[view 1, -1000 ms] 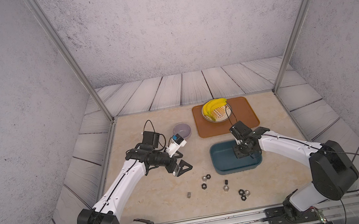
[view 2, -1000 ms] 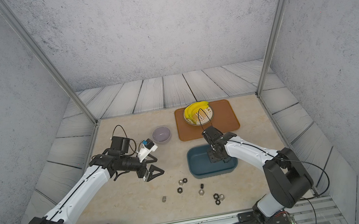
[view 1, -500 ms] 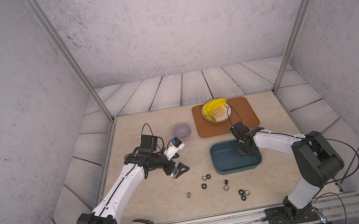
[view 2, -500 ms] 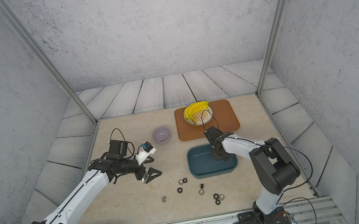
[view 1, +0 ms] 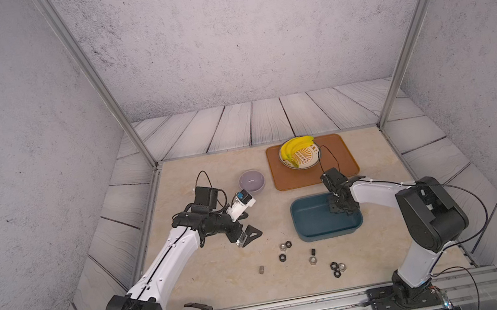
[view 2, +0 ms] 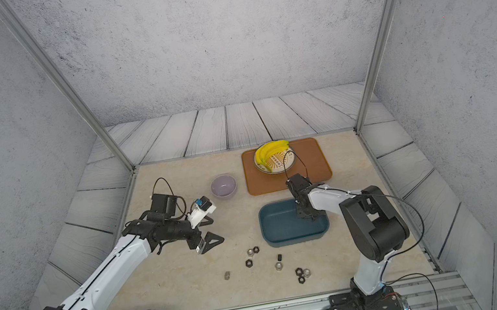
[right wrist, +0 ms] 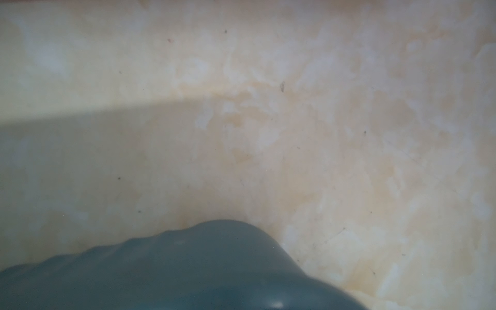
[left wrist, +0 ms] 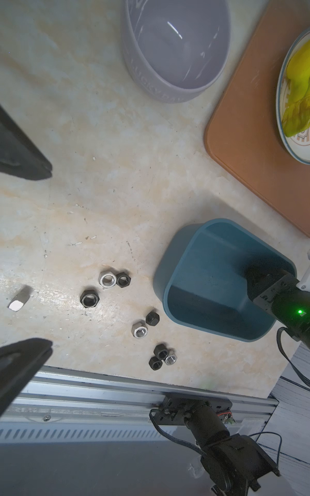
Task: Put the nuts on the desktop into the storage box
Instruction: Place the nut in the storage box, then pick up the nut from the center of the board.
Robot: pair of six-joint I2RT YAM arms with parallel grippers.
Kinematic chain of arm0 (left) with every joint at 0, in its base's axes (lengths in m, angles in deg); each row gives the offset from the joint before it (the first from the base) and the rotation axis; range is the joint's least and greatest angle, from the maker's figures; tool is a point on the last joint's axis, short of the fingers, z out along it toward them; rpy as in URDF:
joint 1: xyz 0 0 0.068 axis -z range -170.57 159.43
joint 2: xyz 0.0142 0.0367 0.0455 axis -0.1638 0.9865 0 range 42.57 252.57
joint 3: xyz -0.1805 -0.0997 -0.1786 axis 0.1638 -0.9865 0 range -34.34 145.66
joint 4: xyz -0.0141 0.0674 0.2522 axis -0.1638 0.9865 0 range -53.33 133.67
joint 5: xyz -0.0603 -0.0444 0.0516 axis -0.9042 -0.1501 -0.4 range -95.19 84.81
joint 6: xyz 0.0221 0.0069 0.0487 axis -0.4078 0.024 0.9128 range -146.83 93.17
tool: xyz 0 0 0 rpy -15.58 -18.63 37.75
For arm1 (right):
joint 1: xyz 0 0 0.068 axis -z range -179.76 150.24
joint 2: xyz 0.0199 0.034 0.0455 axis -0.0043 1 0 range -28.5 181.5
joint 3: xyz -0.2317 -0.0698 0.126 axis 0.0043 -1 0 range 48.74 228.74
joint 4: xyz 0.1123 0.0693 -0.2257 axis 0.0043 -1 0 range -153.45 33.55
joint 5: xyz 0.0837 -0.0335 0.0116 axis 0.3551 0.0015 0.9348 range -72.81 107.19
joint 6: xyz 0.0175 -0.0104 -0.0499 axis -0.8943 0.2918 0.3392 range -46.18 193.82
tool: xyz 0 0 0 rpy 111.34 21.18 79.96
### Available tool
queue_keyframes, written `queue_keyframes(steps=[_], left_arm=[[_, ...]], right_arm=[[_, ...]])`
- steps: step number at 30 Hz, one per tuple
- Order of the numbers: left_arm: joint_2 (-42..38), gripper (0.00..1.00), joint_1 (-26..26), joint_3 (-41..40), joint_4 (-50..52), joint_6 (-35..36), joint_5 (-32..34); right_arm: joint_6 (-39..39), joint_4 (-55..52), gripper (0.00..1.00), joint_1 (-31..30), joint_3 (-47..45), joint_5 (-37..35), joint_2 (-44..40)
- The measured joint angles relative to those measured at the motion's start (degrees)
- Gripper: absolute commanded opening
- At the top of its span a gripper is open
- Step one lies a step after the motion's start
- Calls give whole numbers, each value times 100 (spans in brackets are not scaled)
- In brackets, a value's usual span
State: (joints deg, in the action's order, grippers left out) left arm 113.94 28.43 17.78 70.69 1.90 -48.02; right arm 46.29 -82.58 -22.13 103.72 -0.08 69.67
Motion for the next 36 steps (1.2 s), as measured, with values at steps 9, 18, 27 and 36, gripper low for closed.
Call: queue_keyframes(steps=[9, 18, 27, 36], left_arm=[[0, 98, 0, 0, 0, 46, -33], [0, 98, -2, -15, 2, 98, -111], [2, 98, -4, -48, 39, 175, -304], [24, 98, -4, -48, 188, 297, -474]], right_arm=[[7, 166, 34, 2, 0, 2, 42], [7, 9, 45, 11, 4, 109, -46], [42, -527, 52, 11, 15, 380, -811], [437, -1340, 74, 9, 337, 1311, -1714]])
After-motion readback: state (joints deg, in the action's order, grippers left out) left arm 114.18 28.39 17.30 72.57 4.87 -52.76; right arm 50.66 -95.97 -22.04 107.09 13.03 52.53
